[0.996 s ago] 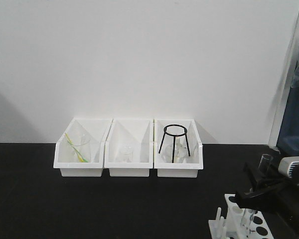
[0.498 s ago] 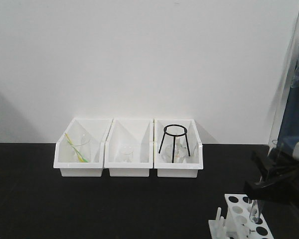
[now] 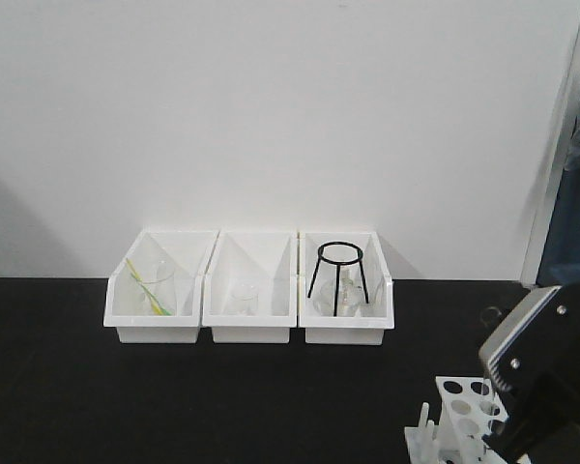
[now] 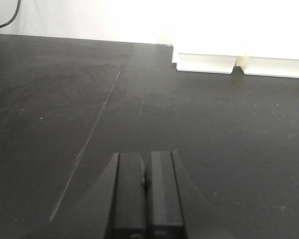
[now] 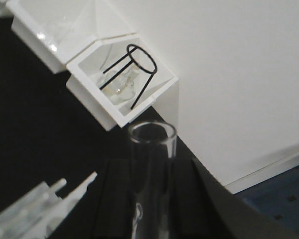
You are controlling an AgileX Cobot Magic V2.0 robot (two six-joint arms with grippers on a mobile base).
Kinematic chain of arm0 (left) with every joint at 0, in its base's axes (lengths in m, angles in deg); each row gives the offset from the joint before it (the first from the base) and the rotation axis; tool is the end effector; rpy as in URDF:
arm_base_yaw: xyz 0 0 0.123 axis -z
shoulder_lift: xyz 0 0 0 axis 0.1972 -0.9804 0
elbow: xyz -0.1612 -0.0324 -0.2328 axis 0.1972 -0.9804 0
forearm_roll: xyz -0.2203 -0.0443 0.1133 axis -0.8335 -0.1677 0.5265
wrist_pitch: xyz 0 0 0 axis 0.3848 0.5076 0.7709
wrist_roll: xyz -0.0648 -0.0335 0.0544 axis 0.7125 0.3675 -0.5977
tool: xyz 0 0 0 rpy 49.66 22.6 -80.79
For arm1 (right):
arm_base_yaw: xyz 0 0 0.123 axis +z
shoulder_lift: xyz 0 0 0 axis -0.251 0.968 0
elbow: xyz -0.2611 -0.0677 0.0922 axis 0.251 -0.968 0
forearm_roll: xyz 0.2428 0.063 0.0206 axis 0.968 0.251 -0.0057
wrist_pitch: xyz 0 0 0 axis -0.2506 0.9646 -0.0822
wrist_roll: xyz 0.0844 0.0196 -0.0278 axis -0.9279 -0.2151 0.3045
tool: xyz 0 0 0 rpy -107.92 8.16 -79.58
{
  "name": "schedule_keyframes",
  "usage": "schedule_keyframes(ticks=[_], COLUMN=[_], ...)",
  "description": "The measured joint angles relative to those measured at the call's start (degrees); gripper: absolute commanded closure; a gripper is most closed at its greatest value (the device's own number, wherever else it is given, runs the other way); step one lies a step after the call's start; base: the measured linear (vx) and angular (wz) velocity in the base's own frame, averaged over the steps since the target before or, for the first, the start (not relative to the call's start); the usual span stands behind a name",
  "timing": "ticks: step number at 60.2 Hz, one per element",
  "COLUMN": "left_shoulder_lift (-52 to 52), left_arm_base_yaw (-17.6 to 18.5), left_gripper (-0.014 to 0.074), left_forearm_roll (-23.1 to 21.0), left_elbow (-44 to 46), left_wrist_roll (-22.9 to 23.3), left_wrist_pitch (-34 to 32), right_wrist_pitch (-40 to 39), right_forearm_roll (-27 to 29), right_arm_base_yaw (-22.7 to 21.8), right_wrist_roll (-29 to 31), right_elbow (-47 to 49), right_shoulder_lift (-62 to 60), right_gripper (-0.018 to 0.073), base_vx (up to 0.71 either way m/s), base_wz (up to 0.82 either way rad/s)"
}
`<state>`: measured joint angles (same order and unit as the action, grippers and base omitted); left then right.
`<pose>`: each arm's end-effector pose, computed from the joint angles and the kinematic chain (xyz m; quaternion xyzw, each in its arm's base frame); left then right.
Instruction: Flip and reinsert test tube from rack
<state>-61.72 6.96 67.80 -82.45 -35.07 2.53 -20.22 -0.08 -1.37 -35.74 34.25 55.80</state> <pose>0.0542 0.0055 0.1775 -0.0810 0.7756 -0.0082 0.6260 0.2447 0.0577 0.2950 -0.4003 0.7097 -0.1600 0.5572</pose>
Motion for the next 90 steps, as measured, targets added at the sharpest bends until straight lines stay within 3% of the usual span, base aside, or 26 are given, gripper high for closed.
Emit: schedule_keyframes(ticks=[23, 29, 35, 42, 55, 67, 73, 82, 90], left_shoulder_lift=[0.00, 0.00, 0.00, 0.00, 0.00, 0.00, 0.00, 0.00, 0.00], left_arm_base_yaw=[0.00, 0.00, 0.00, 0.00, 0.00, 0.00, 0.00, 0.00, 0.00], left_gripper=[0.0603, 0.0603, 0.0603, 0.0603, 0.0603, 0.0603, 0.0603, 0.0603, 0.0603], left_forearm_roll=[0.00, 0.00, 0.00, 0.00, 0.00, 0.00, 0.00, 0.00, 0.00], left_elbow=[0.00, 0.00, 0.00, 0.00, 0.00, 0.00, 0.00, 0.00, 0.00], left_wrist_roll=[0.00, 0.00, 0.00, 0.00, 0.00, 0.00, 0.00, 0.00, 0.00], left_wrist_pitch=[0.00, 0.00, 0.00, 0.00, 0.00, 0.00, 0.00, 0.00, 0.00], right_wrist_pitch=[2.35, 2.07, 0.79, -2.18, -5.31, -10.32, -14.29, -17.76, -18.81], right_forearm_roll=[-14.40, -17.57, -17.13, -10.05, 17.36, 43.24, 53.20, 58.25, 55.82], right_arm_base_yaw=[0.00, 0.00, 0.00, 0.00, 0.00, 0.00, 0.00, 0.00, 0.00], right_wrist_roll=[22.80, 24.69, 24.51, 19.21, 7.61, 5.83, 5.59, 2.28, -3.13], right_elbow=[0.00, 0.00, 0.00, 0.00, 0.00, 0.00, 0.00, 0.00, 0.14], right_shoulder_lift=[0.00, 0.00, 0.00, 0.00, 0.00, 0.00, 0.00, 0.00, 1.33], right_gripper=[0.0568, 0.0568, 0.0568, 0.0568, 0.0568, 0.0568, 0.0568, 0.0568, 0.0568], base_vx=[0.00, 0.00, 0.00, 0.00, 0.00, 0.00, 0.00, 0.00, 0.00], base_wz=[0.00, 0.00, 0.00, 0.00, 0.00, 0.00, 0.00, 0.00, 0.00])
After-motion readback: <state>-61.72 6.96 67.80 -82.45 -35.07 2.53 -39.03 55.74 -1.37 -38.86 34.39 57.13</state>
